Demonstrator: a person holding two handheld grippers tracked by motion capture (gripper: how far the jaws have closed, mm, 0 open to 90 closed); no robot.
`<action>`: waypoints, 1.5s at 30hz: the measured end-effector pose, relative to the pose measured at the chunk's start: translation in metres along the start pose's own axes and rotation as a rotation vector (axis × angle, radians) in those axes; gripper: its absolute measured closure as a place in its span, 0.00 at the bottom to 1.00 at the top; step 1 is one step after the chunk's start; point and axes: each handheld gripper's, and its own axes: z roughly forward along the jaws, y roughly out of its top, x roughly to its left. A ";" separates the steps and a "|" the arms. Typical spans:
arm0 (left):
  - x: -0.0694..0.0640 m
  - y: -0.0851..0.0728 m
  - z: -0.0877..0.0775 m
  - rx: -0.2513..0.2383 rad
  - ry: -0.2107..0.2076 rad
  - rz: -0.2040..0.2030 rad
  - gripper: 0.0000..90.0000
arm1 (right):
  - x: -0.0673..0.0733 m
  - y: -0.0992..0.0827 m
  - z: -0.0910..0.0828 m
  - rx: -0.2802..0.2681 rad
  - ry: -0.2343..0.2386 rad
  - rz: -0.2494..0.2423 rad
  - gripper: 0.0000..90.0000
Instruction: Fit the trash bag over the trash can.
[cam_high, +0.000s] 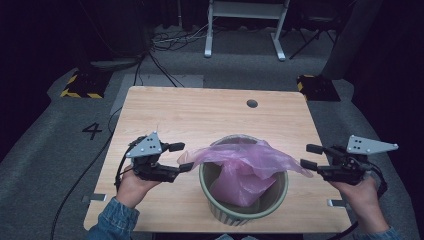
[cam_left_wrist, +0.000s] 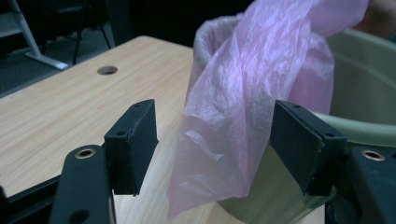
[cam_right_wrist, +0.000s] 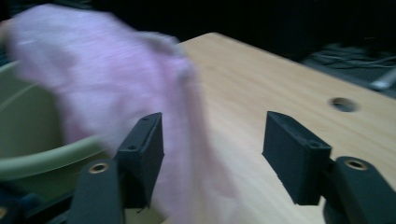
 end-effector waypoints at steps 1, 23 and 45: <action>0.002 0.001 0.005 0.011 -0.013 -0.011 0.35 | 0.003 0.000 0.002 0.013 0.019 -0.005 0.38; -0.045 -0.021 -0.022 -0.011 -0.110 0.179 0.99 | 0.058 -0.015 -0.011 0.131 0.177 -0.180 1.00; -0.068 -0.059 0.014 0.156 -0.324 0.243 1.00 | 0.082 -0.067 0.013 0.264 0.333 -0.163 1.00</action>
